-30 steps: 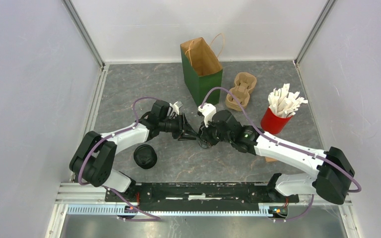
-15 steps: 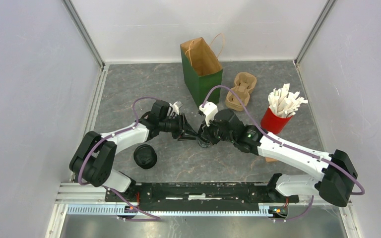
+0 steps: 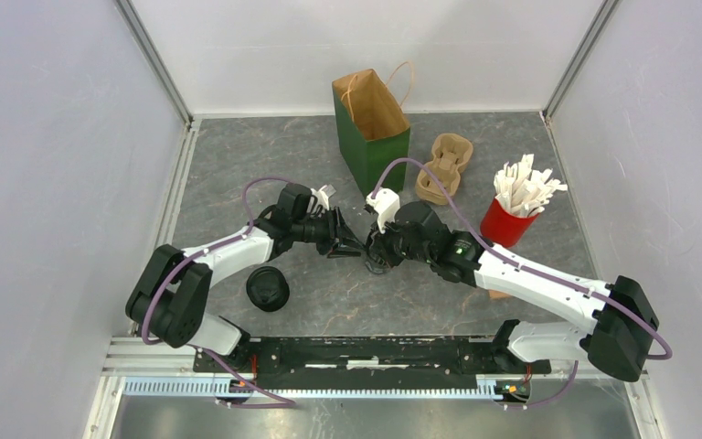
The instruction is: Pack the takeout coffee
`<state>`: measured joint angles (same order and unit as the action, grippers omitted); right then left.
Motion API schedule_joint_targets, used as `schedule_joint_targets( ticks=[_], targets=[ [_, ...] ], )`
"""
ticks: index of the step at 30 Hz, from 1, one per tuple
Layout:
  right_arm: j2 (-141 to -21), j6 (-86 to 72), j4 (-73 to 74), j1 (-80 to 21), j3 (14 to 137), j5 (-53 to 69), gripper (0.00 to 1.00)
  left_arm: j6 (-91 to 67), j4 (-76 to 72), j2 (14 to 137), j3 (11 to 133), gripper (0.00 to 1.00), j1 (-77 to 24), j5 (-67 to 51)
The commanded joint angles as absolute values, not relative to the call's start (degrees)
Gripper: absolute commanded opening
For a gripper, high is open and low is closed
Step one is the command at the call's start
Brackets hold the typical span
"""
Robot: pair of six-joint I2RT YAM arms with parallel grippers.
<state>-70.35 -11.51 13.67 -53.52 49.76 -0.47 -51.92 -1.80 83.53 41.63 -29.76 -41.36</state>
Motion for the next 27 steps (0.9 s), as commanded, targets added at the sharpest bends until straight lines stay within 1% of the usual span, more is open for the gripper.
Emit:
schedule_joint_targets(
  ticks=[1, 3, 4, 7, 15, 21, 23, 24, 27],
  targets=[
    [-70.46, -10.7, 12.3, -53.79, 50.69, -0.89, 0.08, -49.53, -1.26, 82.45, 43.48, 0.4, -30.07, -40.52],
    [-71.5, -10.21, 13.14, -53.79, 51.09, -0.19, 0.19, -49.4, -1.14, 82.64, 43.51, 0.4, -30.06, -40.52],
    [-71.98, -10.08, 13.72, -53.78, 51.36, -0.18, 0.23, -49.39, -1.15, 82.74, 43.57, 0.4, -30.1, -40.47],
    [-72.59, -10.09, 13.48, -53.84, 50.99, -0.45, 0.28, -49.39, -1.16, 82.95, 43.66, 0.4, -30.06, -40.51],
    [-73.93, -9.38, 13.67, -53.92, 50.95, -2.11, 0.3, -49.31, -1.15, 83.02, 43.59, 0.4, -30.06, -40.43],
    [-75.19, -9.1, 13.82, -53.9, 51.06, -1.83, 0.34, -49.31, -1.14, 83.11, 43.64, 0.4, -30.06, -40.43],
    [-75.41, -9.11, 13.8, -53.88, 51.06, -2.07, 0.34, -49.31, -1.15, 83.12, 43.62, 0.4, -30.08, -40.42],
    [-75.41, -9.1, 13.72, -53.87, 51.02, -2.27, 0.32, -49.31, -1.14, 83.23, 43.61, 0.4, -30.06, -40.43],
    [-75.41, -8.89, 13.69, -53.88, 50.86, -2.55, 0.21, -49.31, -1.15, 83.29, 43.62, 0.4, -30.08, -40.43]
  ],
)
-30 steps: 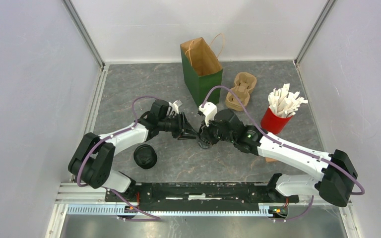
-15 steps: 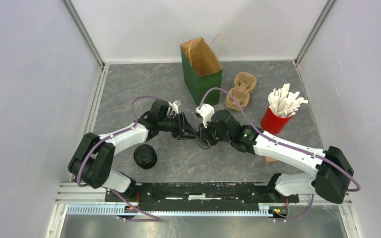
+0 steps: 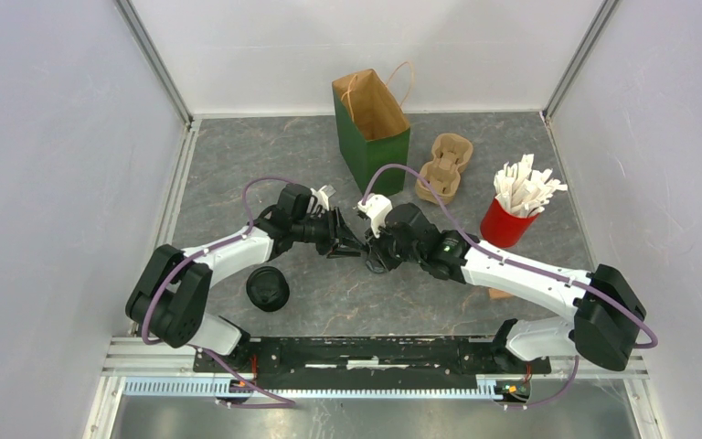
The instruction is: Pack the takeout coffee
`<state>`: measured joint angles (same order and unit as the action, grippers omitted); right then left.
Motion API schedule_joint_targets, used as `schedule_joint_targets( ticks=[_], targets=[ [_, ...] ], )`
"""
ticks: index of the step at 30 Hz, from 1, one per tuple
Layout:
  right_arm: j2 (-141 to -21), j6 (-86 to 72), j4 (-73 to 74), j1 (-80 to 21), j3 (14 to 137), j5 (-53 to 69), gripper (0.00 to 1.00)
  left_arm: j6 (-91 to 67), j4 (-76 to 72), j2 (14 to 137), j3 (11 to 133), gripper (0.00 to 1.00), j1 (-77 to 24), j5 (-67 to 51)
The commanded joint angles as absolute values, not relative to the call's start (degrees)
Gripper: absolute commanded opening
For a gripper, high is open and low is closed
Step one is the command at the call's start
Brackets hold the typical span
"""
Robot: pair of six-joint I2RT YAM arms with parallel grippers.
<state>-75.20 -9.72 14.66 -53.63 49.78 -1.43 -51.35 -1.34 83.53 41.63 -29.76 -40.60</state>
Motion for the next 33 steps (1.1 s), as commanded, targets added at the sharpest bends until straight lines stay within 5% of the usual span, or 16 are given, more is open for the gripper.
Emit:
schedule_joint_targets(
  ticks=[1, 11, 33],
  targets=[
    [-75.41, -8.8, 13.65, -53.84, 50.88, -2.55, 0.19, -49.31, -1.15, 83.26, 43.59, 0.4, -30.07, -40.42],
    [-74.04, -8.35, 14.35, -53.87, 51.96, -2.74, 0.04, -48.71, -1.13, 84.71, 43.55, 0.4, -30.06, -39.81],
    [-73.63, -8.39, 17.42, -54.23, 55.5, -2.24, 0.05, -51.42, -6.77, 88.07, 43.43, 0.4, -30.16, -42.52]
  ],
)
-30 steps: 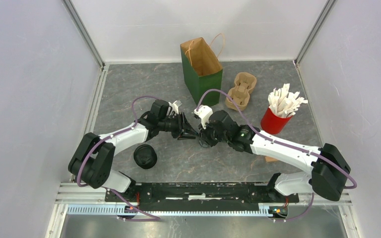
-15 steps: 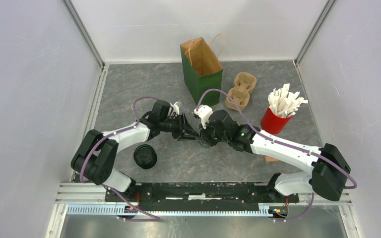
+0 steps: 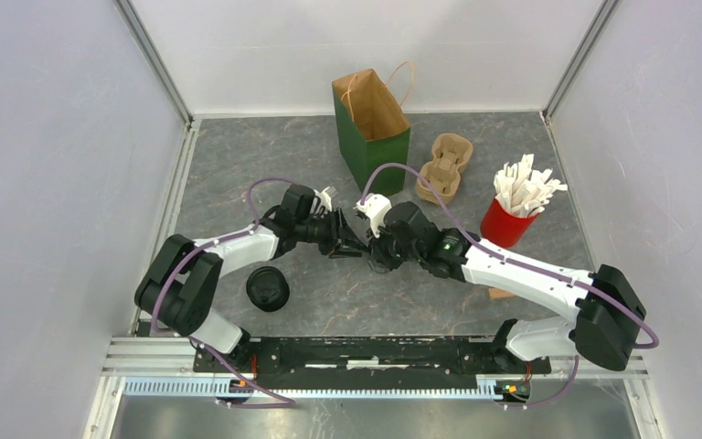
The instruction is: Pack the takeout coffee
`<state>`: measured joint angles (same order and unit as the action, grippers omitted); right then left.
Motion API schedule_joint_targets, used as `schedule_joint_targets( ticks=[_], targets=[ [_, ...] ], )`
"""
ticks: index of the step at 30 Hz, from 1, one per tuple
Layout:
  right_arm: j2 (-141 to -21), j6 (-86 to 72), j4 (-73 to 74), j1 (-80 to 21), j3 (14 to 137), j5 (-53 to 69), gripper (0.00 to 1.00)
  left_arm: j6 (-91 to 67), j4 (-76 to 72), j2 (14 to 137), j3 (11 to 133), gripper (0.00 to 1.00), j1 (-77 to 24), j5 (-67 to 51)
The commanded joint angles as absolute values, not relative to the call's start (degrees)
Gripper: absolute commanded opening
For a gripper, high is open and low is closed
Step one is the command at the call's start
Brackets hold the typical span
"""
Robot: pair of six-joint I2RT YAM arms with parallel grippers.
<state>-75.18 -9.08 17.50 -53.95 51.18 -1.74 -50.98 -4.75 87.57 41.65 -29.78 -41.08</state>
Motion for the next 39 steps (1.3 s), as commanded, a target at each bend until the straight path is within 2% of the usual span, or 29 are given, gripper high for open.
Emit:
schedule_joint_targets(
  ticks=[1, 11, 19, 29, 36, 39],
  targets=[
    [-73.44, -8.25, 18.49, -54.22, 56.13, -2.67, 0.05, -51.38, -6.77, 87.98, 43.42, 0.4, -30.15, -42.54],
    [-72.49, -6.69, 26.55, -54.31, 65.89, -5.28, 0.05, -46.24, 3.87, 83.13, 47.03, 0.38, -29.31, -36.92],
    [-77.67, -6.9, 27.98, -55.36, 80.23, -6.07, 0.06, -39.44, 22.93, 67.15, 52.9, 0.41, -24.64, -20.86],
    [-101.92, -4.4, 26.95, -56.67, 104.85, -4.64, 0.06, -32.53, 37.95, 43.83, 57.03, 0.45, -23.01, 9.26],
    [-115.77, -2.05, 22.37, -56.85, 111.69, -8.59, 0.06, -30.32, 41.72, 34.37, 56.68, 0.45, -23.02, 16.4],
    [-119.42, -1.91, 21.85, -56.96, 113.08, -6.73, 0.06, -30.07, 41.73, 32.2, 55.43, 0.45, -23.02, 16.79]
  ],
)
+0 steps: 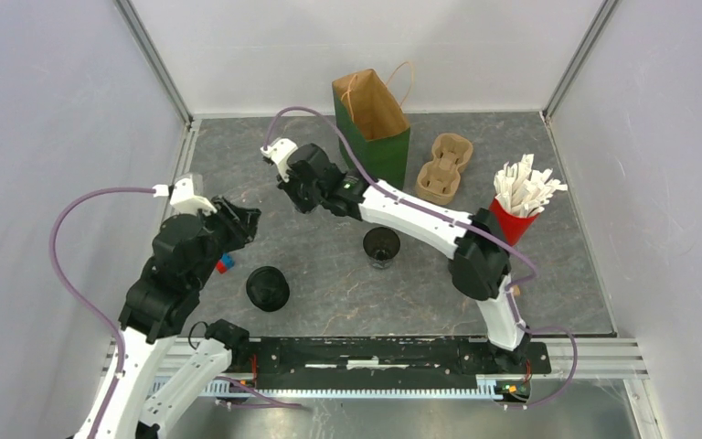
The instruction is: Pack the takeout coffee
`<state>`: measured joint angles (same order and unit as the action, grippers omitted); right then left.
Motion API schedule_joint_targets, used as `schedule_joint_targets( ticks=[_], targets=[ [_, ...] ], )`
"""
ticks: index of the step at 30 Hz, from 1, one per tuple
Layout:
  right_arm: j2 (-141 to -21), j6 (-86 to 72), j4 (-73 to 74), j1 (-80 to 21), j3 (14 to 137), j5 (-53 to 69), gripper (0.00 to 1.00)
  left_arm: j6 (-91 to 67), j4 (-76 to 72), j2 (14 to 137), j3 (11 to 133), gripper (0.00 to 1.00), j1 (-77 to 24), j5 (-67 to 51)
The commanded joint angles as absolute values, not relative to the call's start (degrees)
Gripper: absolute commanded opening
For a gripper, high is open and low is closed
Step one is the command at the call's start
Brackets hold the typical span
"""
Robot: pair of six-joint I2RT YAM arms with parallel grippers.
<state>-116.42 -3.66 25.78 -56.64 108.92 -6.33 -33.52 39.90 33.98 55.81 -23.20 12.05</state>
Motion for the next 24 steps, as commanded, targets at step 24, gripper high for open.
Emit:
schedule_joint_targets(
  ticks=[24],
  targets=[
    [-128.32, 2.54, 20.83, -57.7, 114.46, -7.03, 0.18, -30.51, 40.34, 32.47, 51.42, 0.45, -22.98, 15.82]
  ],
)
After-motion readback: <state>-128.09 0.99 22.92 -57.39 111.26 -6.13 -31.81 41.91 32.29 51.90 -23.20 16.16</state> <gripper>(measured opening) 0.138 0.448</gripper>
